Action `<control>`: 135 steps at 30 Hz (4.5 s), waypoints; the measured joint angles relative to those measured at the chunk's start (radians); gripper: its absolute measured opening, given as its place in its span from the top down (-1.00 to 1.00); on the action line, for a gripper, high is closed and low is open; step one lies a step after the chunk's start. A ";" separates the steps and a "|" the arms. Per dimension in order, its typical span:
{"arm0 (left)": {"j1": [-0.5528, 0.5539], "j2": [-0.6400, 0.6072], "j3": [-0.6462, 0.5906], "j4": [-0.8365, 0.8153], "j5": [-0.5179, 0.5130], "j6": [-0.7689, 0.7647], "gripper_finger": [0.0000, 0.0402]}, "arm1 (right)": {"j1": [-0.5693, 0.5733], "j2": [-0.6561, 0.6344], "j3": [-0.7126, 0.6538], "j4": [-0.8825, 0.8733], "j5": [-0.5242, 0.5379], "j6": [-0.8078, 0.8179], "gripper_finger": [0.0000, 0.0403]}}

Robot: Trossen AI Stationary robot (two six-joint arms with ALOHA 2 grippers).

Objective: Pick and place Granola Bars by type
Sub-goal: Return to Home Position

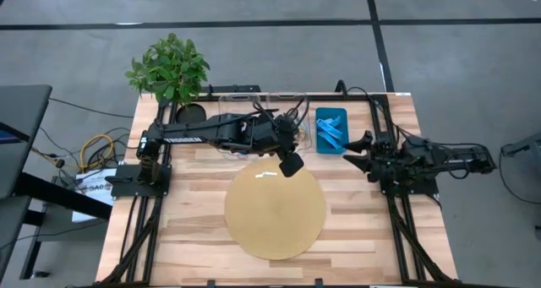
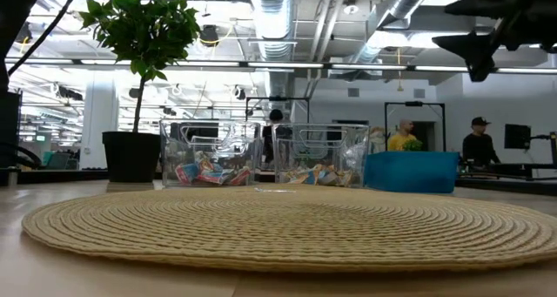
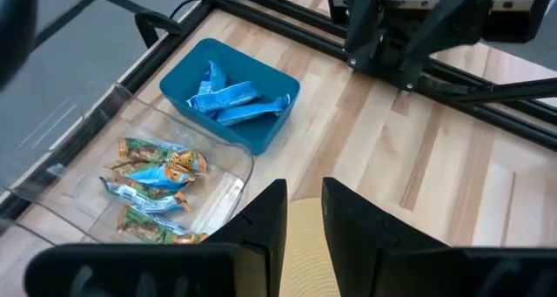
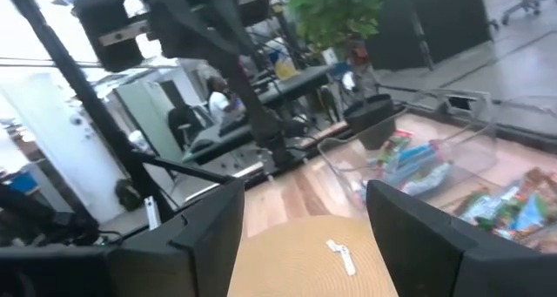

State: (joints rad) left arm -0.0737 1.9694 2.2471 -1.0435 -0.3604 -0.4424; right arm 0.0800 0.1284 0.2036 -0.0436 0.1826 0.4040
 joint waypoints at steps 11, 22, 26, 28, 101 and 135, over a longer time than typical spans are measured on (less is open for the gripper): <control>0.000 0.000 0.000 -0.001 0.007 -0.043 0.67 | 0.065 -0.046 -0.124 0.134 -0.028 -0.056 -0.17; -0.007 0.000 0.000 -0.002 0.015 -0.077 0.67 | 0.104 -0.046 -0.126 0.098 -0.037 -0.149 -0.17; -0.014 0.000 0.000 -0.002 0.015 -0.092 0.67 | 0.103 -0.046 -0.126 0.103 -0.034 -0.172 -0.17; -0.018 0.000 0.000 -0.002 0.015 -0.099 0.67 | 0.103 -0.046 -0.126 0.107 -0.034 -0.177 -0.17; -0.094 -0.472 -1.278 0.623 0.480 0.272 0.67 | 0.103 -0.043 -0.198 0.080 -0.052 -0.212 -0.17; -0.164 -1.561 -2.119 1.014 0.402 0.172 0.67 | 0.103 -0.043 -0.199 0.080 -0.052 -0.212 -0.17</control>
State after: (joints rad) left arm -0.2379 0.4079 0.1284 -0.0299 0.0414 -0.2705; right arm 0.1833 0.0849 0.0048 0.0364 0.1307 0.1925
